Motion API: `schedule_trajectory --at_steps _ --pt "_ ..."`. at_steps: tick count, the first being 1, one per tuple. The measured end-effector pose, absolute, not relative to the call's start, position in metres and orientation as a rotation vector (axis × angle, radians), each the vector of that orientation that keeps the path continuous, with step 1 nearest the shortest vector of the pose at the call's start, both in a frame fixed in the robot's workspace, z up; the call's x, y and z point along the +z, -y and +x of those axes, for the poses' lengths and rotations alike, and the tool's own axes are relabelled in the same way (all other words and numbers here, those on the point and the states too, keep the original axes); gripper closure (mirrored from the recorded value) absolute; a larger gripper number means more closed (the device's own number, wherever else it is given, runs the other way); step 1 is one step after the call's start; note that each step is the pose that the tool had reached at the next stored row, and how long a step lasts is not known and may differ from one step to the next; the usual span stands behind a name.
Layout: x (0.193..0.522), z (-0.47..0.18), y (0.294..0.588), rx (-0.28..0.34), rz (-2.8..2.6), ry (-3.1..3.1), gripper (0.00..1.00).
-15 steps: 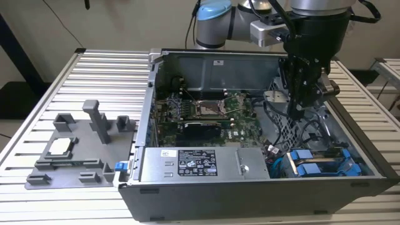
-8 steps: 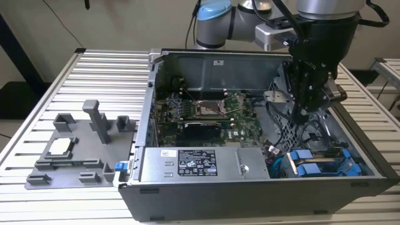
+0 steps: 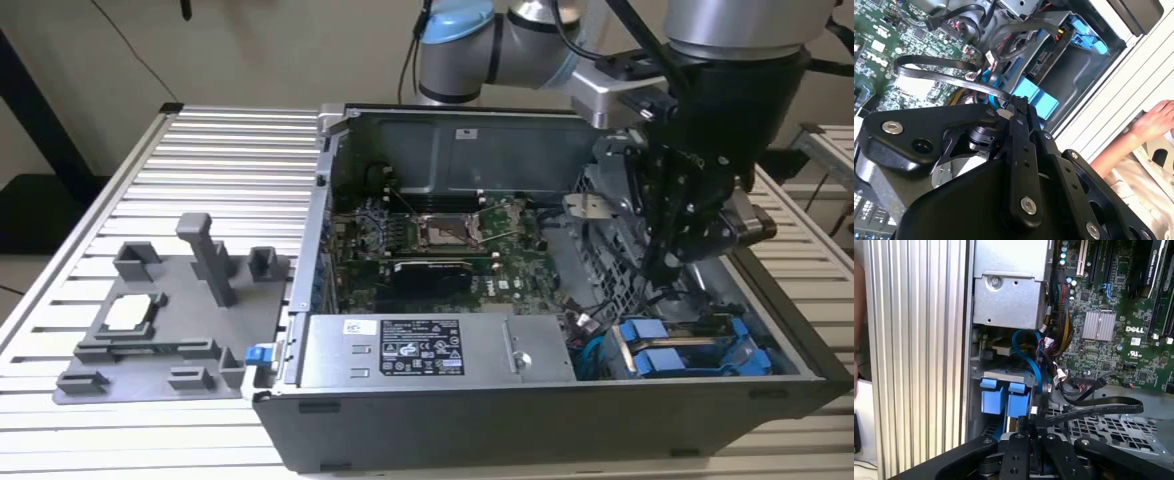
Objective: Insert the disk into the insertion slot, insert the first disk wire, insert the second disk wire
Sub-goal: 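Insert the second disk wire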
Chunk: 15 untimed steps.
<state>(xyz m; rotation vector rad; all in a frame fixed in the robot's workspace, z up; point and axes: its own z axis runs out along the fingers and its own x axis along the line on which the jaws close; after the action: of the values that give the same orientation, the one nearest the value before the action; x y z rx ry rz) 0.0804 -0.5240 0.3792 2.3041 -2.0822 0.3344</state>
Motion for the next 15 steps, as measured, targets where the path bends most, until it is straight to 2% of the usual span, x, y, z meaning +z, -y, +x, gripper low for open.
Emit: schedule_trajectory --at_steps 15 --pt "0.379 0.099 0.572 0.315 2.299 2.075 0.84"
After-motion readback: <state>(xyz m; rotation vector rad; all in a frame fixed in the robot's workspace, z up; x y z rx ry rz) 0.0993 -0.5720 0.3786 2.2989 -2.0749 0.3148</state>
